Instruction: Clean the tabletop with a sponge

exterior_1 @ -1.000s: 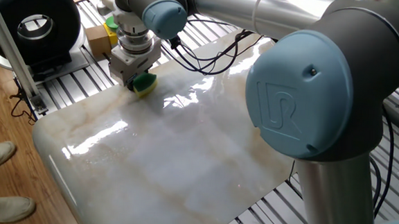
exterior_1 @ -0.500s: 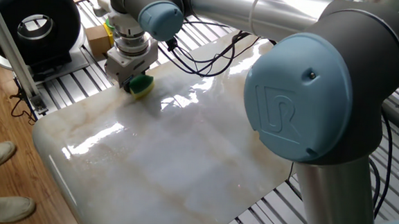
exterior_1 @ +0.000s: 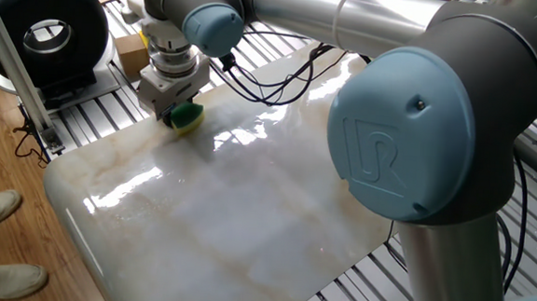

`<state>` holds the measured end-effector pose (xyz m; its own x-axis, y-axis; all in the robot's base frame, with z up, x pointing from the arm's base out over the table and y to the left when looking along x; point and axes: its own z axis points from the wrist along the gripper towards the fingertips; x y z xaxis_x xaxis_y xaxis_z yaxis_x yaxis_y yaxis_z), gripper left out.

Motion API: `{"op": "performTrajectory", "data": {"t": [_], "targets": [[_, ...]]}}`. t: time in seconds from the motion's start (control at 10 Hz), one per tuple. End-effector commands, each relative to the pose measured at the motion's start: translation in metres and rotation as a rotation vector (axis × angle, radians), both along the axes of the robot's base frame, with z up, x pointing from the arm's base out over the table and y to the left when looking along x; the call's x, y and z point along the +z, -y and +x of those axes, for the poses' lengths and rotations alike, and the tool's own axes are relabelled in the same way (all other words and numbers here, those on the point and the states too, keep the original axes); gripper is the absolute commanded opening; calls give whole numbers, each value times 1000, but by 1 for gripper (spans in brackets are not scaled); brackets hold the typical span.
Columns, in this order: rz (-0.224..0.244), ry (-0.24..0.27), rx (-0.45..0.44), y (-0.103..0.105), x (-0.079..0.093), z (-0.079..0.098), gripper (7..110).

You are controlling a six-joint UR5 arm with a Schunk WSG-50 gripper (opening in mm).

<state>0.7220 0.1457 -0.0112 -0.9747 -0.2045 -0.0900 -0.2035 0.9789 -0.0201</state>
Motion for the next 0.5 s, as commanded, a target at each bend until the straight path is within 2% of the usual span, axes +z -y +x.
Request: {"op": "performTrajectory", "data": {"t": [0.0, 0.4], "targets": [[13, -1, -16, -7, 0, -1, 7], [15, -1, -20, -11, 1, -3, 7]]}}
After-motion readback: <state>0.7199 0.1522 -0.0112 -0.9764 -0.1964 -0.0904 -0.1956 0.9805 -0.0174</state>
